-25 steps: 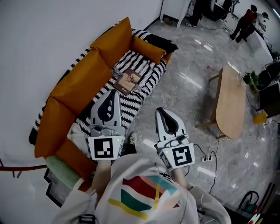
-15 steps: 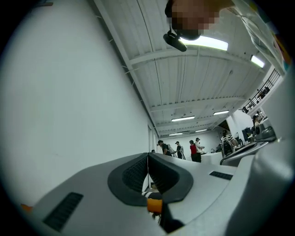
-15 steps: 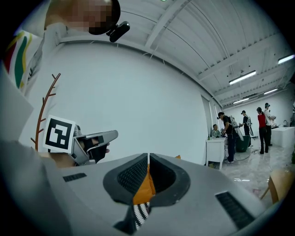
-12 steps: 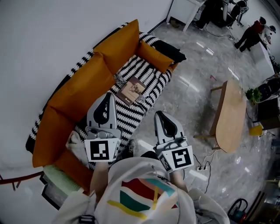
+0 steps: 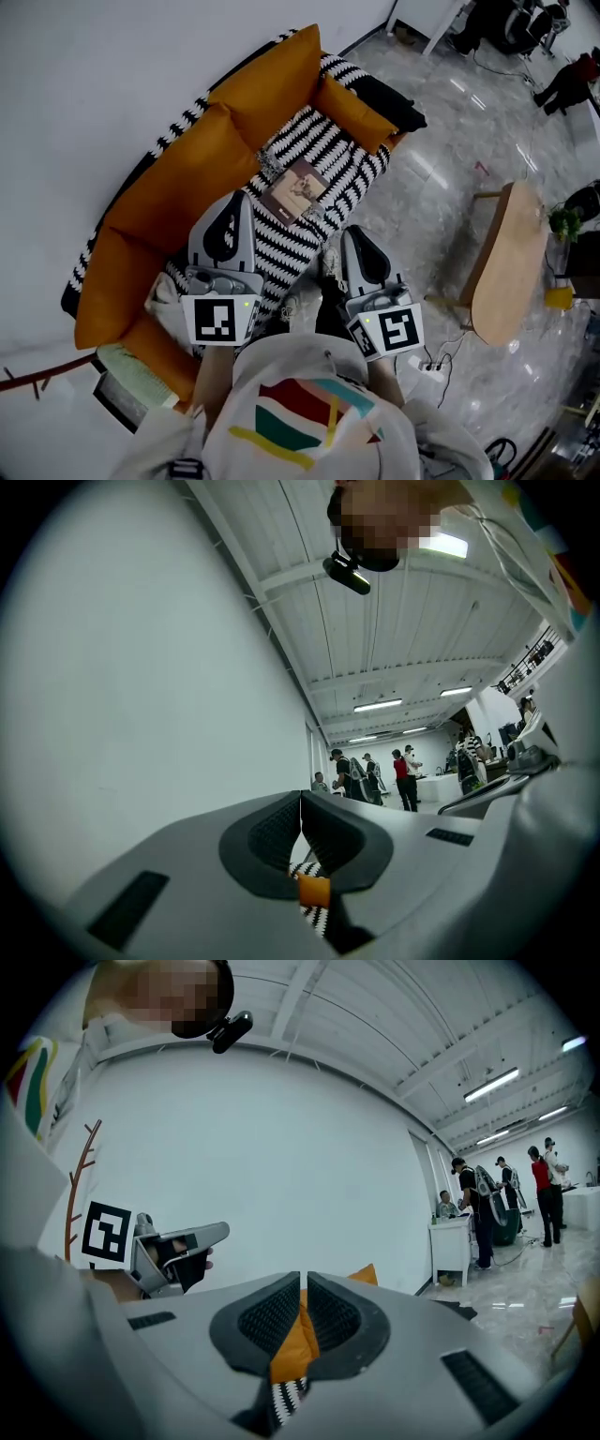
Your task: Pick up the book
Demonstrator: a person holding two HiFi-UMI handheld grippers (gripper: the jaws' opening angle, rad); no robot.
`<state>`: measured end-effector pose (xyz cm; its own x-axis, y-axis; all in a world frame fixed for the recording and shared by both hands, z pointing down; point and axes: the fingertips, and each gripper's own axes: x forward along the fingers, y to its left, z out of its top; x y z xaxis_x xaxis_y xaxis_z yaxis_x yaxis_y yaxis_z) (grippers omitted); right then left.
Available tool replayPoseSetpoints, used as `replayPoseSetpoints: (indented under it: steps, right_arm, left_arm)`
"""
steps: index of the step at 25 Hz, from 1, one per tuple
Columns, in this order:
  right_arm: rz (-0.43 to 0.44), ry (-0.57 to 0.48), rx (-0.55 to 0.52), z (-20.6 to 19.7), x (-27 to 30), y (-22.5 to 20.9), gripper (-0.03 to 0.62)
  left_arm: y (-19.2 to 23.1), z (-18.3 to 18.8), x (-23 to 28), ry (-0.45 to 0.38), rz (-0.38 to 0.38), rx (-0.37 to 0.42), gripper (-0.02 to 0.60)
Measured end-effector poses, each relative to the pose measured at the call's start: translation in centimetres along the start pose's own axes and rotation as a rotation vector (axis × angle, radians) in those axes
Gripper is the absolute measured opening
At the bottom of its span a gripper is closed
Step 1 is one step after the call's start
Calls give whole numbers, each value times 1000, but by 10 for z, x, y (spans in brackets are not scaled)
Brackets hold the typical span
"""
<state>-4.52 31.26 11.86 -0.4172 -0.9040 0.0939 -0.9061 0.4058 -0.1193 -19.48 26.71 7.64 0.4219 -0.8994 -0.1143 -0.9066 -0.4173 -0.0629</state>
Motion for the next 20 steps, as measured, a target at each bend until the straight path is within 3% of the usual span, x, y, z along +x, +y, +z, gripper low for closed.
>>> replayPoseSetpoints:
  steps: [10,16,20]
  right_arm:
    - [192,42,12,23,105,-120,23]
    - [221,6,13,30,151,-170,50]
    - [237,18,108,27,177,-177,150]
  left_arm:
    - [-18,-2,156,-47,83,76,9]
    - [-32,-21,209,-14,94,60,8]
    - [-21,-33,227,9,81,60,8]
